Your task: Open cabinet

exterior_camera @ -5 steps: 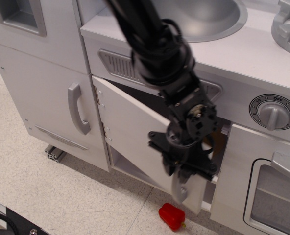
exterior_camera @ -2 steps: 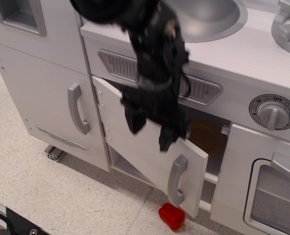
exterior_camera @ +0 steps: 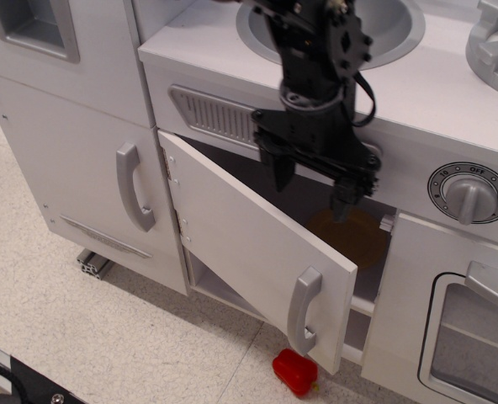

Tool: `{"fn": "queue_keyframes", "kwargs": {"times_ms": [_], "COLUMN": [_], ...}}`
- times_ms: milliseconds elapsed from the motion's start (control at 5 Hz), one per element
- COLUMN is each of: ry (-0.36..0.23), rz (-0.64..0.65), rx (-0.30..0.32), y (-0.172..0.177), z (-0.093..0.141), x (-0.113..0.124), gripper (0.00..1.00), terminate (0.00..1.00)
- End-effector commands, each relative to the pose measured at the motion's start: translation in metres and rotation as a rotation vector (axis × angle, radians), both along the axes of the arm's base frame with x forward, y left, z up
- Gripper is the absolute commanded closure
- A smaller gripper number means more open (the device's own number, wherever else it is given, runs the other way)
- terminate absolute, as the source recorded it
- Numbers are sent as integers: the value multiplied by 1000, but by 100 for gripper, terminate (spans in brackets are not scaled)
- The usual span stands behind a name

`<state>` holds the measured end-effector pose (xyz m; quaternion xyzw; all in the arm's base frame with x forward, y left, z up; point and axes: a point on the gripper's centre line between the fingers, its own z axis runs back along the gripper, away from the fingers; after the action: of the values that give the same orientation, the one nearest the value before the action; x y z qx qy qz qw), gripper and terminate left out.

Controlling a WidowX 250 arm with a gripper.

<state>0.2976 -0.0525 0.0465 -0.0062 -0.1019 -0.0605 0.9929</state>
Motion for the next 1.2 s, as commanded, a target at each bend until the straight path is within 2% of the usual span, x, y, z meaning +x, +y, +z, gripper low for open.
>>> {"fn": "queue_keyframes", "kwargs": {"times_ms": [0, 200, 400, 600, 1000], "ry": [-52, -39, -28, 12, 94], "rz": [-56, -47, -49, -79, -116], "rx": [-17, -22, -4, 35, 72], "y": [-19, -16, -8, 6, 48], "z": [-15, -32, -38, -36, -27], "x": [15, 13, 7, -10, -50], "gripper": [0, 0, 0, 0, 0], "terminate": [0, 0, 0, 0, 0]}}
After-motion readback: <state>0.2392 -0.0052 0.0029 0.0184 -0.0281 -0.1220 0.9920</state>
